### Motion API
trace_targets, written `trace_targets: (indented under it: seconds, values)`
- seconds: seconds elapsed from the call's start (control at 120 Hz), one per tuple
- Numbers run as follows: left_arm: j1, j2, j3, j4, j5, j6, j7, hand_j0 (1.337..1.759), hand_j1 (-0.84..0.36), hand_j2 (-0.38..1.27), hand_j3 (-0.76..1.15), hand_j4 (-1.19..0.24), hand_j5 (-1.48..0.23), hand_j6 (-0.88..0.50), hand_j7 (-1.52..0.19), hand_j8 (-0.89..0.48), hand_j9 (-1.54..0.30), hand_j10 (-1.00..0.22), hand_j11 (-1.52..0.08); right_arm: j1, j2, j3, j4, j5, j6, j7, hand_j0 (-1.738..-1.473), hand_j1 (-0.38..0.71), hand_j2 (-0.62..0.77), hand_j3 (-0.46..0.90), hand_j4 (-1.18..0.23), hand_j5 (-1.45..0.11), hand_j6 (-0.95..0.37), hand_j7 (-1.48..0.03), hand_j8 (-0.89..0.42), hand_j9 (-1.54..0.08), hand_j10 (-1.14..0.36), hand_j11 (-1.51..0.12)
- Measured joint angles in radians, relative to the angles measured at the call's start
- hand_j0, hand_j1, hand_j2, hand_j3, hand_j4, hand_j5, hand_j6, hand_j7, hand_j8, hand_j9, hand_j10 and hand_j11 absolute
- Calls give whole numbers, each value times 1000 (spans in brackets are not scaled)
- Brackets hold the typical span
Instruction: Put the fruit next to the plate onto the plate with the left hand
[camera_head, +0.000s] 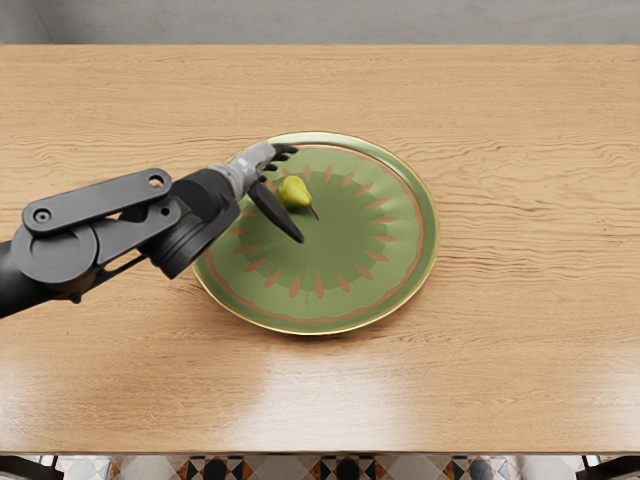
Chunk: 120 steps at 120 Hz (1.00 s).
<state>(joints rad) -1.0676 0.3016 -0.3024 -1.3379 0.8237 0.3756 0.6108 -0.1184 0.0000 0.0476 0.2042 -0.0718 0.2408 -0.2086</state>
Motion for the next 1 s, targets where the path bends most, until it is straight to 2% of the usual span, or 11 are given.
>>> trace_targets:
  seconds: [0.058,0.108,0.167,0.2,0.283,0.325,0.417,0.525,0.617,1.0]
  values:
    - [22,23,-38,-8,-6,0,0,1657,268,29,0,-98,-118,-61,-118,-65,-119,-88,-119,0,0,0,0,0,0,0,-1658,-337,-2,0,-10,-13,-9,-13,-9,-13,-10,-13]
    - [109,92,-116,-39,-43,-6,0,1657,282,23,0,-80,-96,-51,-96,-54,-97,-72,-97,0,0,0,0,0,0,0,-1658,-337,-2,0,-10,-13,-9,-13,-9,-13,-10,-13]
    - [123,179,-208,-81,-128,-54,0,1658,295,18,0,-62,-76,-41,-76,-43,-76,-57,-77,0,0,0,0,0,0,0,-1658,-337,-2,0,-9,-13,-9,-13,-9,-13,-9,-13]
    - [130,250,-258,-97,-210,-118,0,1658,302,16,0,-55,-66,-37,-66,-39,-67,-50,-67,0,0,0,0,0,0,0,-1658,-337,-2,0,-10,-13,-9,-13,-10,-13,-10,-13]
    - [145,469,-359,-117,-470,-375,0,1658,314,11,0,-39,-48,-26,-48,-28,-49,-36,-49,0,0,0,0,0,0,0,-1658,-337,-2,0,-9,-13,-9,-13,-9,-13,-9,-13]
    - [146,522,-387,-122,-578,-496,0,1658,318,10,0,-32,-42,-22,-42,-23,-42,-30,-42,0,0,0,0,0,0,0,-1658,-337,-2,0,-9,-13,-9,-13,-9,-13,-9,-13]
    - [162,548,-421,-127,-710,-650,0,1658,325,7,0,-24,-31,-18,-31,-18,-31,-23,-32,0,0,0,0,0,0,0,-1658,-337,-2,0,-9,-13,-9,-13,-9,-13,-9,-13]
    - [174,579,-437,-130,-770,-726,0,1658,330,5,0,-18,-24,-15,-24,-15,-24,-18,-24,0,0,0,0,0,0,0,-1658,-337,-2,0,-9,-13,-9,-13,-9,-13,-9,-13]
    - [179,607,-442,-130,-793,-751,0,1658,333,4,0,-15,-20,-13,-20,-13,-20,-15,-20,0,0,0,0,0,0,0,-1658,-337,-2,0,-9,-13,-9,-13,-9,-13,-9,-13]
    - [180,608,-446,-130,-812,-768,0,1658,337,2,0,-10,-14,-10,-14,-10,-14,-10,-14,0,0,0,1,1,0,0,-1658,-337,-2,0,-9,-13,-9,-13,-9,-13,-9,-13]
